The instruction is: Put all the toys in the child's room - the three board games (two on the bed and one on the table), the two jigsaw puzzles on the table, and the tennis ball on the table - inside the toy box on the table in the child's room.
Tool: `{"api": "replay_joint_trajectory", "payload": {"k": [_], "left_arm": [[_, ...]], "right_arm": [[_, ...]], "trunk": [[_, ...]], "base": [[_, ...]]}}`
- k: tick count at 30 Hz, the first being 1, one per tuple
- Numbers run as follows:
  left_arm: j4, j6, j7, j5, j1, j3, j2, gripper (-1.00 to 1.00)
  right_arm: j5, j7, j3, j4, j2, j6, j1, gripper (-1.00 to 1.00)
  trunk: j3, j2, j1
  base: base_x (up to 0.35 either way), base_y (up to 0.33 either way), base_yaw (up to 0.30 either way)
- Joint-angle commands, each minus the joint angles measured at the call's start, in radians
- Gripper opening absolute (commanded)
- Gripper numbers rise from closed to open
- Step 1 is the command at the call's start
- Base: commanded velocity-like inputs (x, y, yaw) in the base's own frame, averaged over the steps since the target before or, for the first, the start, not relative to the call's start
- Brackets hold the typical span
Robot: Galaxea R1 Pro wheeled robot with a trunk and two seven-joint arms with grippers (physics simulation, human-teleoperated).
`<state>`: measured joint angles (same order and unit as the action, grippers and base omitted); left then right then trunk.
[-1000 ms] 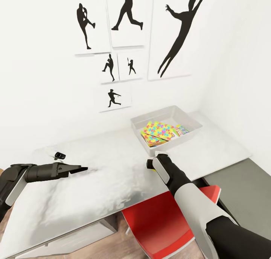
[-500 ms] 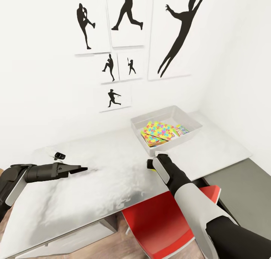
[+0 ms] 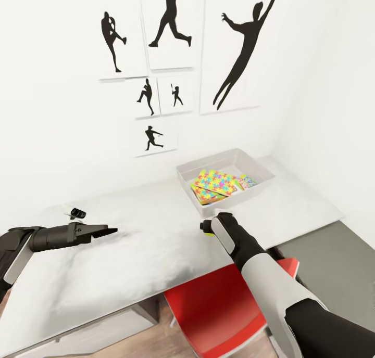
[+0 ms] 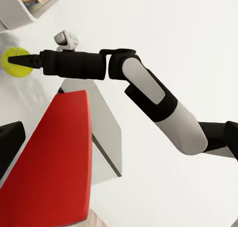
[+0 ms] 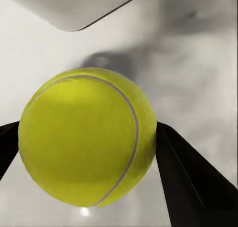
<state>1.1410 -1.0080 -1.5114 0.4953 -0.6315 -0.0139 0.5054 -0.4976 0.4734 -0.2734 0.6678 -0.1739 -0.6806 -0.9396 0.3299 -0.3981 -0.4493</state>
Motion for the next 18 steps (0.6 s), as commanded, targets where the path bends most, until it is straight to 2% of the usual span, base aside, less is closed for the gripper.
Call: {"api": "replay_joint_trajectory", "payload": {"k": [1, 12, 17, 18], "left_arm": [[0.000, -0.011, -0.003, 0.002, -0.001, -0.001, 0.001, 1.00], [0.000, -0.011, -0.003, 0.002, -0.001, -0.001, 0.001, 1.00], [0.000, -0.011, -0.003, 0.002, -0.001, -0.001, 0.001, 1.00], [0.000, -0.011, -0.003, 0.002, -0.001, -0.001, 0.001, 1.00]], "right_arm": [[-0.013, 0.011, -0.004, 0.001, 0.001, 0.000, -0.001, -1.00], [-0.013, 0.011, -0.004, 0.010, 0.001, -0.003, 0.007, -1.00], [-0.015, 0.012, -0.005, 0.114, 0.002, -0.022, 0.027, -1.00], [-0.015, 0.012, -0.005, 0.169, 0.003, -0.052, 0.039, -1.00]], "trunk": [[0.000, -0.002, -0.001], [-0.017, -0.002, -0.001], [-0.025, -0.002, -0.001], [-0.027, -0.002, -0.001]], "base": [[0.000, -0.203, 0.000], [0.000, -0.266, 0.000], [0.000, -0.209, 0.000], [0.000, -0.064, 0.000]]}}
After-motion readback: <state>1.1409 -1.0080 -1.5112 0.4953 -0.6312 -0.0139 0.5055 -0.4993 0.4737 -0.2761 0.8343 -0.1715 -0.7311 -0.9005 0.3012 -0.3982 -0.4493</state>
